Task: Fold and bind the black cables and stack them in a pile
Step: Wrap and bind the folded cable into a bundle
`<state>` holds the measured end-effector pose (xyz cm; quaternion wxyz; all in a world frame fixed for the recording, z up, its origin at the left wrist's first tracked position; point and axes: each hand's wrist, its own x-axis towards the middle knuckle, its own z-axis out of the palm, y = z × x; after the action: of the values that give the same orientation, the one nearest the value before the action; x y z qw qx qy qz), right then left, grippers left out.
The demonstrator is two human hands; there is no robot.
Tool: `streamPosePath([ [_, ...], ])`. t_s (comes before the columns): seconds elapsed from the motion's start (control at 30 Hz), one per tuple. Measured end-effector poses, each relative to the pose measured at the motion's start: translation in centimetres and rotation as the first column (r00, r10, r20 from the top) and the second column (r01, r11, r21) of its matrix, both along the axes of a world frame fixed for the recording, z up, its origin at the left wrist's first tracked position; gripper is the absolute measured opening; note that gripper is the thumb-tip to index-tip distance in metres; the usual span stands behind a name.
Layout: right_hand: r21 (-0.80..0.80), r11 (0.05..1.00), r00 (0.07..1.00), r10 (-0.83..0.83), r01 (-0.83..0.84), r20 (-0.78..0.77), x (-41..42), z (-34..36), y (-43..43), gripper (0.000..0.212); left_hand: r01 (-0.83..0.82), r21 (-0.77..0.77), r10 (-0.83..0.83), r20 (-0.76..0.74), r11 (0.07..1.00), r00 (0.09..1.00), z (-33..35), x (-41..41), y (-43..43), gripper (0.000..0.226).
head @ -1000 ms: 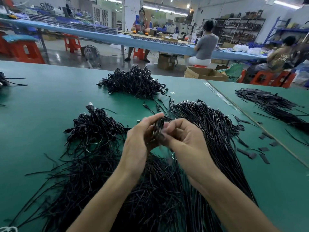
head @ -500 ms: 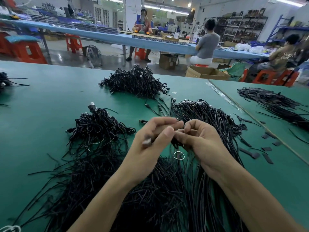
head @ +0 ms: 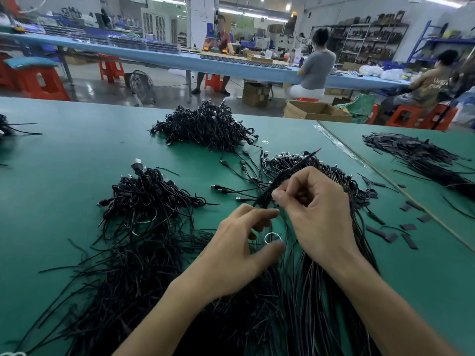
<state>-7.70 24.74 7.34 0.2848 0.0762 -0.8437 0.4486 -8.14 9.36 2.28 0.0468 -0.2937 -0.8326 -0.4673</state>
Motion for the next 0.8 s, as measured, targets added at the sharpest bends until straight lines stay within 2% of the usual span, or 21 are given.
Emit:
streamPosePath([
  [0.07, -0.045, 0.995, 0.996, 0.085, -0.085, 0.012, 0.3, 0.1, -0.4, 0.033, -0.051, 0.253, 0.001, 0.191, 0.966, 0.982, 0.1, -0.5, -0.2, 0.039],
  [0.13, -0.112, 0.982, 0.987, 0.155, -0.151, 0.032, 0.4, 0.0, -0.7, 0.03, -0.102, 0.486, -0.097, 0.366, 0.868, 0.926, 0.4, -0.7, -0.3, 0.044],
  [0.2, -0.169, 0.965, 0.976, 0.212, -0.202, 0.041, 0.5, 0.0, -1.0, 0.031, -0.123, 0.569, -0.188, 0.457, 0.813, 0.87, 1.0, -0.5, -0.5, 0.06],
  [0.27, -0.197, 0.94, 0.953, 0.296, -0.279, 0.06, 0.7, -0.2, -1.3, 0.032, -0.12, 0.578, -0.247, 0.515, 0.807, 0.821, 1.3, -0.3, -0.7, 0.084],
  [0.3, -0.19, 0.926, 0.935, 0.346, -0.326, 0.079, 0.8, -0.5, -1.5, 0.032, -0.132, 0.582, -0.257, 0.536, 0.802, 0.804, 1.5, -0.3, -0.7, 0.086],
  [0.4, -0.116, 0.91, 0.9, 0.412, -0.398, 0.142, 1.1, -1.0, -1.9, 0.043, -0.188, 0.558, -0.233, 0.597, 0.808, 0.768, 1.9, -0.2, -0.8, 0.073],
  [0.5, -0.077, 0.907, 0.889, 0.421, -0.414, 0.177, 0.9, -1.2, -1.8, 0.044, -0.139, 0.454, -0.152, 0.548, 0.88, 0.823, 1.6, -0.5, -1.2, 0.061],
  [0.63, -0.163, 0.92, 0.889, 0.388, -0.357, 0.242, 0.4, -1.5, -0.8, 0.038, -0.06, 0.378, -0.121, 0.439, 0.924, 0.891, 1.4, -0.5, -1.2, 0.048],
  [0.8, -0.116, 0.972, 0.935, 0.228, -0.203, 0.271, -0.2, -1.5, 0.4, 0.038, -0.02, 0.305, -0.076, 0.302, 0.952, 0.95, 1.2, -0.3, -0.9, 0.062],
])
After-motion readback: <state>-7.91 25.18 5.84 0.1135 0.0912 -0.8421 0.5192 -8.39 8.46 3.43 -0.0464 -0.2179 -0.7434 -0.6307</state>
